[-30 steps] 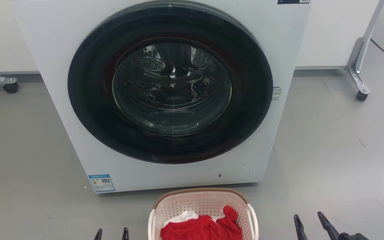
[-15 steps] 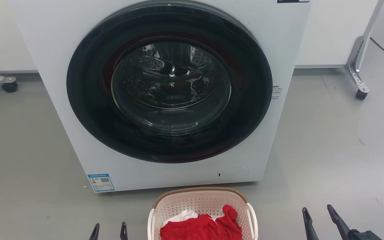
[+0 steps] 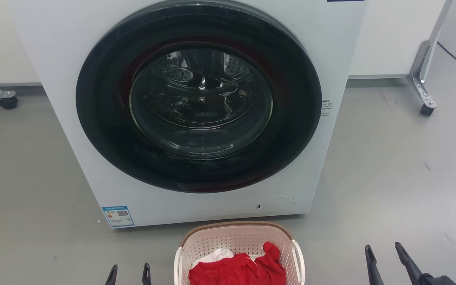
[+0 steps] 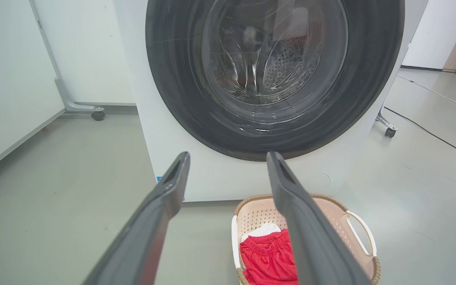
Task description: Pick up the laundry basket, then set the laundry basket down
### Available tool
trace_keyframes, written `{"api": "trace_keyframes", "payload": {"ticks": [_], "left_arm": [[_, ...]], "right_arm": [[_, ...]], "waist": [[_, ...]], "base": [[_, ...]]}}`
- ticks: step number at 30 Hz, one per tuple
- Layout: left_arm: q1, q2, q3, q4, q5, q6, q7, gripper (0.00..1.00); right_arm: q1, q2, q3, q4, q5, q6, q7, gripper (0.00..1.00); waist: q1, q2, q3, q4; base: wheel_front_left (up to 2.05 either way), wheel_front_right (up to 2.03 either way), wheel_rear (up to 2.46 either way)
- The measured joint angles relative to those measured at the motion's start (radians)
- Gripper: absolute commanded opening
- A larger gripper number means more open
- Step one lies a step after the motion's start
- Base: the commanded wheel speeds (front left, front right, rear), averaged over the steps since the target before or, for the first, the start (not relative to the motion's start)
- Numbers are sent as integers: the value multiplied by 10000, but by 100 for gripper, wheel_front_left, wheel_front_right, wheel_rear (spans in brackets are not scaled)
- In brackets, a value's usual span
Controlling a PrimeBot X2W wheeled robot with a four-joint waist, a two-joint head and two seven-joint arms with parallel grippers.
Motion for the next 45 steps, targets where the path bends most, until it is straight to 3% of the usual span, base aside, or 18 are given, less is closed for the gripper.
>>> {"api": "trace_keyframes", "payload": {"ticks": [8,9,21,45], "left_arm": [[19,-12,12,-63,65,0,0,100],[24,-13,0,-71,63,0,0,0],[183,-27,161,393,-508,-196,201,0],[-274,-50,894,541,-4337,-790,1225,0]], "right_arm": [[120,90,-127,-125,-159,0,4,100],[128,94,-140,-140,-169,0,6,0],[349,426,-368,341,476,151,251,0],[29,917,-1492,554,3927,757,1266,0]], "waist": [[0,0,25,-5],[0,0,30,-7],[0,0,52,19],[0,0,106,120]], "base": [[0,0,0],[0,0,0],[0,0,0],[0,0,0]]}}
